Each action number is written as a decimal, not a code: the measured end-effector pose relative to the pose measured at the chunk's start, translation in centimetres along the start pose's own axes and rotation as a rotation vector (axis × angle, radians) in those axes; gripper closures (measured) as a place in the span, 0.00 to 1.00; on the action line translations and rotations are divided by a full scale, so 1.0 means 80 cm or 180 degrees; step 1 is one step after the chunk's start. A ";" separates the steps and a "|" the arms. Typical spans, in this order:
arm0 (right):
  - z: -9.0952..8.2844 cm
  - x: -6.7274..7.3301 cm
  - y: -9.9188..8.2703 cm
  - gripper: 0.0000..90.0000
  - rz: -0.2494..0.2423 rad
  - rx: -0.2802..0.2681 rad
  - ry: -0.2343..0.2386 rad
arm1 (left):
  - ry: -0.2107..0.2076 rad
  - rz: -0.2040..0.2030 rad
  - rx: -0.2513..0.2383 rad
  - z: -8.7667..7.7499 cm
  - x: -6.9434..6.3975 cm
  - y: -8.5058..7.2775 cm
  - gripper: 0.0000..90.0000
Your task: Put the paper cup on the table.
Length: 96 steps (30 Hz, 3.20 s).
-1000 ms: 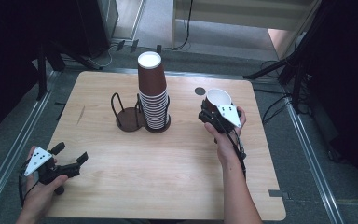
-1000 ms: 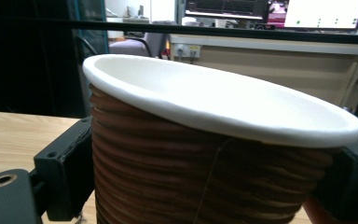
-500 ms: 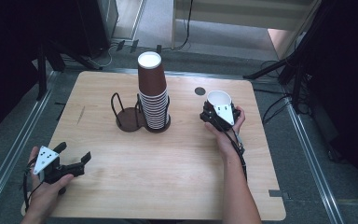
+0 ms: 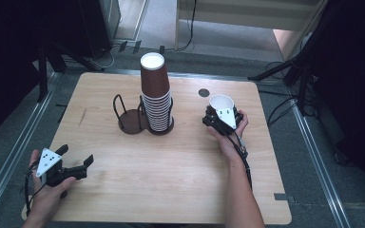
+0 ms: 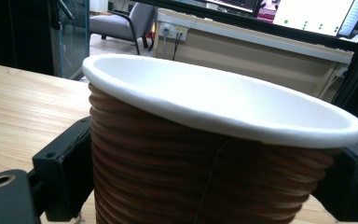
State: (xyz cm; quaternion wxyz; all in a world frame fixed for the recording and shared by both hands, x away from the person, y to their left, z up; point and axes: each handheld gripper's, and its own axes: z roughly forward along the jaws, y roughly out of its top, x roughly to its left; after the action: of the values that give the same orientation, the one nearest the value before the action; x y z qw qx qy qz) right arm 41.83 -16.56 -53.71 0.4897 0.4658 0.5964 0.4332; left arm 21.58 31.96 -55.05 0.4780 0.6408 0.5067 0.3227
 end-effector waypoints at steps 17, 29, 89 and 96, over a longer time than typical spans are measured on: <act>-0.008 -0.008 -0.001 0.00 0.0163 0.0097 0.0194 | 0.0025 0.0016 -0.0007 -0.001 0.000 0.000 0.00; -0.037 -0.025 0.007 0.00 0.0408 0.0124 0.0376 | 0.0075 0.0040 -0.0034 -0.002 -0.002 -0.001 0.00; -0.205 -0.107 -0.042 0.00 0.0523 0.0087 0.0348 | 0.0106 0.0021 0.0013 -0.001 -0.002 0.000 0.00; -0.217 -0.120 -0.048 0.00 0.0520 0.0126 0.0301 | 0.0104 0.0014 0.0020 0.000 -0.002 0.000 0.00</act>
State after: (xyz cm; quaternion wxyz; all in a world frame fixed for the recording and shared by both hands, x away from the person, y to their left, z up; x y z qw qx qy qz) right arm 25.00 -27.77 -53.22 0.4147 0.5014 0.5873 0.4813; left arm 21.52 31.82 -55.05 0.4670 0.6381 0.5141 0.3325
